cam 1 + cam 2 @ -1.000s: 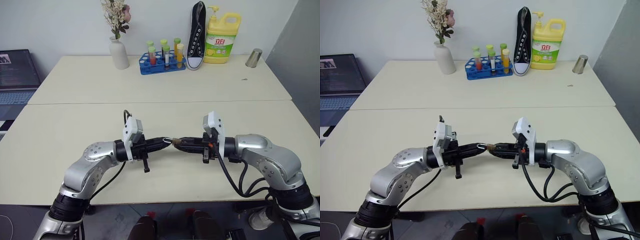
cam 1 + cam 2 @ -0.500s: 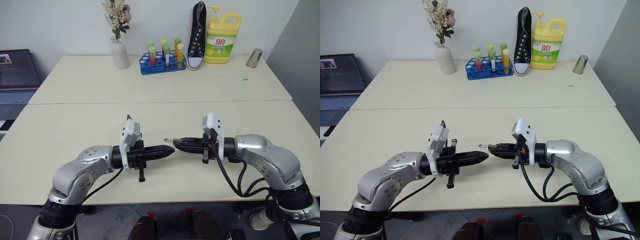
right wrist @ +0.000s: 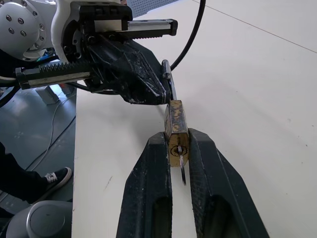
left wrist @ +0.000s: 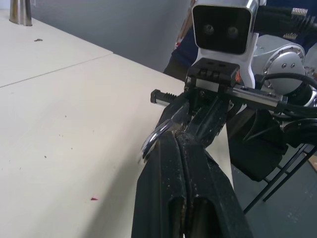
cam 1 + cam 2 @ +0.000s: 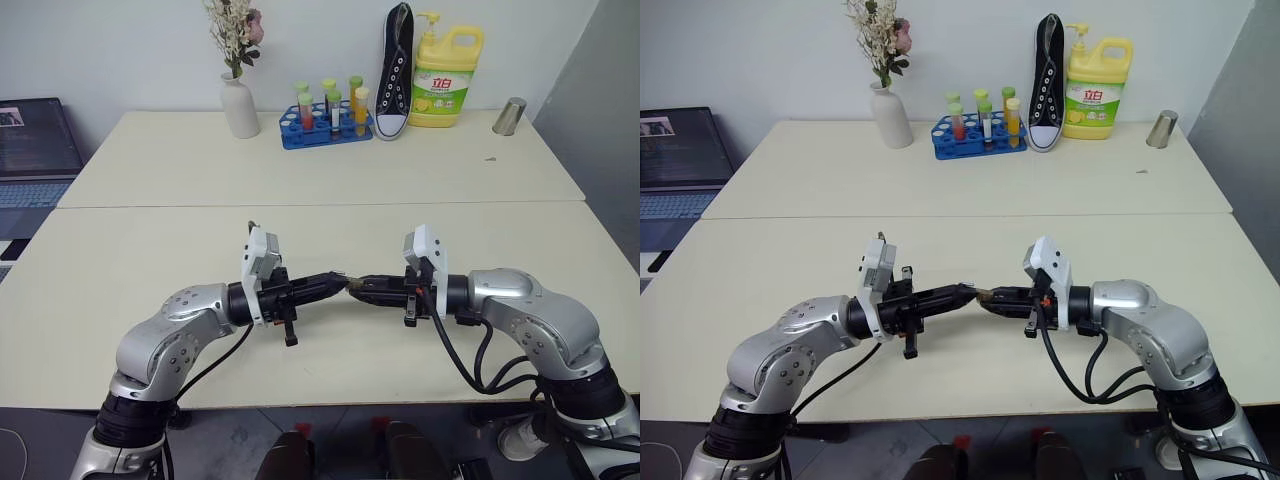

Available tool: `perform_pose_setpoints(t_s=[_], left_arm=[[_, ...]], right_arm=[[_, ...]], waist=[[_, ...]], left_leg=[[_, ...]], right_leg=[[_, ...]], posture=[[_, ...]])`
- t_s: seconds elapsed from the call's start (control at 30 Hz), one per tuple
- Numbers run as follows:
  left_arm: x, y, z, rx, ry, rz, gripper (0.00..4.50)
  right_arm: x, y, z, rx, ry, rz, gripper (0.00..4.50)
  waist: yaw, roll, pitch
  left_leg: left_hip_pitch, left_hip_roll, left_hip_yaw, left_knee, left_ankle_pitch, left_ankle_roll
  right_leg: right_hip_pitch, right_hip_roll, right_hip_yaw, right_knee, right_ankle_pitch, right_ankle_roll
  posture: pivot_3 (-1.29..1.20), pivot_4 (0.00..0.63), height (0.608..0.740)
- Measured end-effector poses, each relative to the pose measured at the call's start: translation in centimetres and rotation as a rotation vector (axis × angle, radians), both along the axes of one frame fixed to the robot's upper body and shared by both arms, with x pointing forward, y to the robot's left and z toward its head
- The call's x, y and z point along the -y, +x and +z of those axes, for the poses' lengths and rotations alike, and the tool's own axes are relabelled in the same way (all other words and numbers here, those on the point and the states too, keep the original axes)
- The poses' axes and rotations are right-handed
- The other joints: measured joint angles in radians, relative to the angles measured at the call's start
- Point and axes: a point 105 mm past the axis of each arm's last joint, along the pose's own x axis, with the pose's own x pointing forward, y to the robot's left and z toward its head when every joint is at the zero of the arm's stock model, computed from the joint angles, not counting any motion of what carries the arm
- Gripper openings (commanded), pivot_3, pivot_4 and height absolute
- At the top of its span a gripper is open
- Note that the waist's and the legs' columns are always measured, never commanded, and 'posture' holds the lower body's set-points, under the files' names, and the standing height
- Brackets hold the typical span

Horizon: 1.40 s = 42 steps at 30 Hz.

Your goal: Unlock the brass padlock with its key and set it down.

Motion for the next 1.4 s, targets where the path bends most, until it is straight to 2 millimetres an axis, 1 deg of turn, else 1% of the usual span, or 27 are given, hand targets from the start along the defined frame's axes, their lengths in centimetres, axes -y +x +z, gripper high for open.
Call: perform_pose_setpoints(t_s=[0.13, 0.23, 0.3, 0.37, 0.43, 0.5, 0.53, 0.6, 0.63, 0.7, 0.8, 0.97, 1.0, 1.13, 1.23, 1.33, 1.37, 1.4], left_arm=[[-0.1, 0.1, 0.0, 0.009, 0.004, 0.006, 0.0], [-0.3, 0.4, 0.0, 0.062, 0.039, 0.028, 0.0], [-0.6, 0.5, 0.1, 0.147, 0.093, 0.048, 0.0], [-1.1, 0.5, 0.4, 0.275, 0.159, 0.062, 0.0], [-1.2, 0.1, 0.5, 0.414, 0.24, 0.033, 0.0], [-1.4, -0.4, 0.0, 0.533, 0.314, -0.009, 0.37], [-1.7, -0.7, -0.7, 0.611, 0.375, -0.047, 0.54], [-2.5, -1.0, -1.9, 0.679, 0.448, -0.087, 1.08], [-2.8, -1.1, -2.6, 0.695, 0.475, -0.11, 1.42], [-2.9, -1.4, -3.1, 0.695, 0.479, -0.135, 2.02], [-3.0, -1.8, -3.2, 0.704, 0.483, -0.164, 2.89], [-3.3, -1.7, -3.6, 0.704, 0.488, -0.167, 4.41], [-3.2, -1.7, -3.6, 0.713, 0.487, -0.167, 4.5], [-2.9, -2.0, -3.8, 0.726, 0.475, -0.177, 4.5], [-2.9, -2.2, -4.3, 0.707, 0.475, -0.181, 4.5], [-2.8, -2.1, -4.5, 0.681, 0.461, -0.156, 4.5], [-2.8, -2.1, -4.6, 0.671, 0.459, -0.151, 4.5], [-2.8, -1.9, -4.6, 0.654, 0.454, -0.136, 4.5]], right_arm=[[0.0, 0.0, 0.0, -0.001, 0.0, 0.0, 0.12], [0.1, 0.0, -0.1, -0.004, -0.003, -0.004, 0.12], [0.2, 0.0, -0.3, -0.009, -0.007, -0.011, 0.12], [0.3, -0.1, -0.6, -0.018, -0.009, -0.014, 0.12], [0.4, 0.0, -0.7, -0.029, -0.013, -0.016, 0.12], [0.6, 0.1, -1.0, -0.054, -0.018, -0.024, 0.12], [0.9, 0.2, -1.4, -0.094, -0.019, -0.034, 0.12], [1.4, 0.5, -2.2, -0.161, -0.028, -0.053, 0.12], [1.7, 0.6, -2.6, -0.196, -0.043, -0.065, 0.12], [2.1, 0.7, -3.1, -0.236, -0.064, -0.076, 0.12], [2.0, 0.9, -3.4, -0.284, -0.083, -0.063, 0.12], [1.5, 1.7, -4.6, -0.367, -0.128, -0.046, 0.12], [1.2, 2.1, -5.0, -0.377, -0.141, -0.049, 0.12], [0.6, 3.4, -5.9, -0.409, -0.178, -0.068, 0.12], [0.8, 4.3, -6.2, -0.407, -0.207, -0.086, 0.12], [1.5, 5.0, -6.8, -0.404, -0.243, -0.11, 0.12], [1.7, 5.1, -7.0, -0.396, -0.257, -0.114, 0.84], [1.8, 5.2, -7.0, -0.384, -0.265, -0.115, 1.12]], waist=[[0.0, 0.0, 0.0], [0.0, 0.0, 0.0], [0.0, 0.0, 0.0], [0.0, 0.0, 0.0], [0.0, 0.0, 0.0], [0.0, 0.0, 0.0], [0.0, 0.0, 0.0], [0.001, 0.0, 0.0], [0.001, 0.0, 0.0], [0.003, 0.0, 0.0], [0.0, 0.0, 0.0], [-0.001, 0.001, 0.0], [-0.002, 0.001, 0.0], [-0.001, 0.001, 0.0], [-0.001, 0.001, 0.0], [-0.001, 0.001, 0.0], [-0.001, 0.001, 0.0], [-0.001, 0.001, 0.0]], left_leg=[[0.0, 0.0, 0.0, 0.0, 0.0, 0.0], [0.0, 0.0, 0.0, 0.0, 0.0, 0.0], [0.0, 0.0, 0.0, 0.0, 0.0, 0.0], [0.0, 0.0, 0.0, 0.0, 0.002, -0.003], [0.0, 0.0, 0.0, -0.001, 0.002, -0.004], [0.0, 0.0, 0.001, -0.001, 0.002, -0.004], [0.0, 0.0, 0.001, -0.001, 0.002, -0.004], [0.0, 0.0, 0.001, -0.001, 0.002, -0.003], [0.0, 0.0, 0.0, -0.001, 0.0, 0.0], [-0.001, 0.0, 0.0, -0.001, 0.0, 0.0], [-0.001, 0.0, 0.0, -0.001, 0.0, 0.0], [0.0, 0.0, 0.0, -0.001, 0.0, 0.0], [0.0, 0.0, 0.0, -0.001, 0.0, 0.0], [0.0, 0.0, 0.0, -0.001, 0.0, 0.0], [0.0, 0.0, 0.0, -0.001, 0.0, 0.0], [0.0, 0.0, 0.0, -0.001, 0.0, 0.0], [0.0, 0.0, 0.0, -0.001, 0.0, 0.0], [0.0, 0.0, 0.0, -0.001, 0.0, 0.0]], right_leg=[[0.0, 0.0, 0.0, 0.0, 0.0, 0.0], [0.0, 0.0, 0.0, 0.0, 0.0, 0.0], [0.0, 0.0, 0.0, -0.001, 0.0, 0.0], [0.0, 0.0, 0.0, -0.001, 0.0, 0.0], [0.0, 0.0, 0.0, -0.002, 0.0, 0.0], [0.0, 0.0, 0.0, -0.002, 0.0, 0.0], [0.0, 0.0, 0.0, -0.002, 0.0, 0.0], [0.0, 0.0, 0.0, -0.003, 0.0, 0.0], [0.0, 0.0, 0.0, -0.003, 0.0, 0.0], [0.0, -0.001, 0.0, -0.003, 0.0, 0.0], [0.0, -0.001, 0.0, -0.003, 0.0, 0.0], [0.0, 0.0, -0.001, -0.002, 0.0, 0.0], [0.0, 0.0, 0.0, -0.002, 0.0, 0.0], [0.0, 0.0, 0.0, -0.002, 0.0, 0.0], [0.0, 0.0, 0.0, -0.002, 0.0, 0.0], [0.0, 0.0, 0.0, -0.002, 0.0, 0.0], [0.0, 0.0, 0.0, -0.002, 0.0, 0.0], [0.0, 0.0, 0.0, -0.002, 0.0, 0.0]], posture=[[0.0, 0.15, 0.74], [0.0, 0.15, 0.74], [0.0, 0.15, 0.74], [0.0, 0.15, 0.74], [0.0, 0.15, 0.74], [0.0, 0.15, 0.74], [0.0, 0.15, 0.74], [0.0, 0.15, 0.74], [0.0, 0.15, 0.74], [0.0, 0.15, 0.74], [0.0, 0.15, 0.74], [0.0, 0.15, 0.74], [0.0, 0.15, 0.74], [0.0, 0.15, 0.74], [0.0, 0.15, 0.74], [0.0, 0.15, 0.74], [0.0, 0.15, 0.74], [0.0, 0.15, 0.74]])
